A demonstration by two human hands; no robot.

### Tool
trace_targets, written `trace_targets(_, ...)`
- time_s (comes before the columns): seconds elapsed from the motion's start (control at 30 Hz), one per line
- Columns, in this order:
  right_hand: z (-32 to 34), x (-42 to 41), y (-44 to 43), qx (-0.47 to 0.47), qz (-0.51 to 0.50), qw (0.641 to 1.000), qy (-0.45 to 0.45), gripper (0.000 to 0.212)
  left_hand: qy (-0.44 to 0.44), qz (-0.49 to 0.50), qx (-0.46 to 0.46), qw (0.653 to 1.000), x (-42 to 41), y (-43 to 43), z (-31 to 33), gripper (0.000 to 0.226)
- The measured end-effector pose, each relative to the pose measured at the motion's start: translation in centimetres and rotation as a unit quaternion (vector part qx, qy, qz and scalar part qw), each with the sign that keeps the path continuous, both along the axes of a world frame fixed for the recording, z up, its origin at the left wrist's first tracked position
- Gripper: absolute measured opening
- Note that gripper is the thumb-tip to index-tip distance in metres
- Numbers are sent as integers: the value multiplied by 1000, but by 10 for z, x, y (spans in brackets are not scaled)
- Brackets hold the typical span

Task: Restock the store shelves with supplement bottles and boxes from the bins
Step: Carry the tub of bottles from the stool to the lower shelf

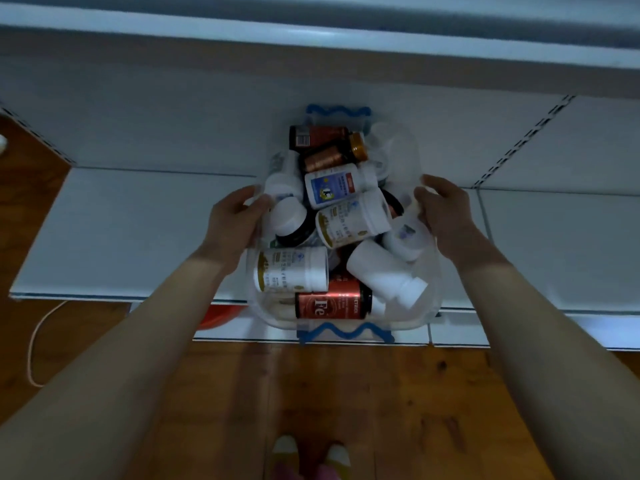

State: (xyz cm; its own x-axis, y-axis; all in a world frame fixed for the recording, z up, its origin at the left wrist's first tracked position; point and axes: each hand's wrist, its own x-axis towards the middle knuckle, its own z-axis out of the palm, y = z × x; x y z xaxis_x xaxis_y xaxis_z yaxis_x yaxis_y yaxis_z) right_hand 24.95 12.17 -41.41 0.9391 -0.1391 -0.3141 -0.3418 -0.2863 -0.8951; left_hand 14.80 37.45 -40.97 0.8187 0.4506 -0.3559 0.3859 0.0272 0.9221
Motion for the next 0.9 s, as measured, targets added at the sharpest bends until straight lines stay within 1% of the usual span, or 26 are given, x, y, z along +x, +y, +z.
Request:
trace_targets(0.07, -2, 7, 0, 0, 5, 1000, 1, 41, -6, 5, -1, 1000, 4, 0, 0, 17)
trace_targets(0.2, -8, 9, -3, 4, 12, 1000, -2, 39, -19, 7, 1, 1000, 4, -2, -2, 11)
trace_targets(0.27, -5, 8, -3, -8, 22, 1000, 7, 39, -15, -1, 27, 1000, 4, -2, -1, 16)
trace_targets(0.33, 0, 5, -4, -18, 32, 999, 20, 37, 8, -16, 74, 997, 3, -1, 1, 23)
trace_targets(0.43, 8, -9, -9, -84, 45, 995, 4, 35, 58, -57, 154, 985, -6, 0, 11, 35)
trace_targets(0.5, 15, -28, -18, -181, 81, 980, 2, 37, 107, -88, 261, 955, -23, -2, 25, 39)
trace_targets(0.53, 19, -40, -23, -235, 102, 967, 11, 38, 109, -104, 321, 935, -36, -4, 34, 38)
trace_targets(0.57, 24, -53, -29, -273, 120, 954, 19, 39, 83, -118, 368, 918, -50, -8, 44, 36)
trace_targets(0.6, 28, -66, -36, -290, 136, 947, 24, 39, 48, -136, 394, 908, -66, -12, 54, 34)
trace_targets(0.67, 40, -94, -48, -306, 159, 938, 32, 41, 1, -193, 416, 889, -95, -26, 76, 32)
trace_targets(0.73, 60, -119, -64, -318, 168, 932, 52, 41, -30, -266, 434, 860, -117, -44, 95, 34)
trace_targets(0.8, 81, -143, -84, -328, 152, 930, 69, 40, -27, -338, 440, 832, -132, -68, 119, 41)
trace_targets(0.87, 112, -174, -123, -340, 107, 931, 82, 40, -40, -423, 438, 792, -137, -106, 146, 44)
trace_targets(0.9, 117, -182, -130, -338, 112, 931, 87, 40, -41, -447, 438, 779, -136, -115, 152, 43)
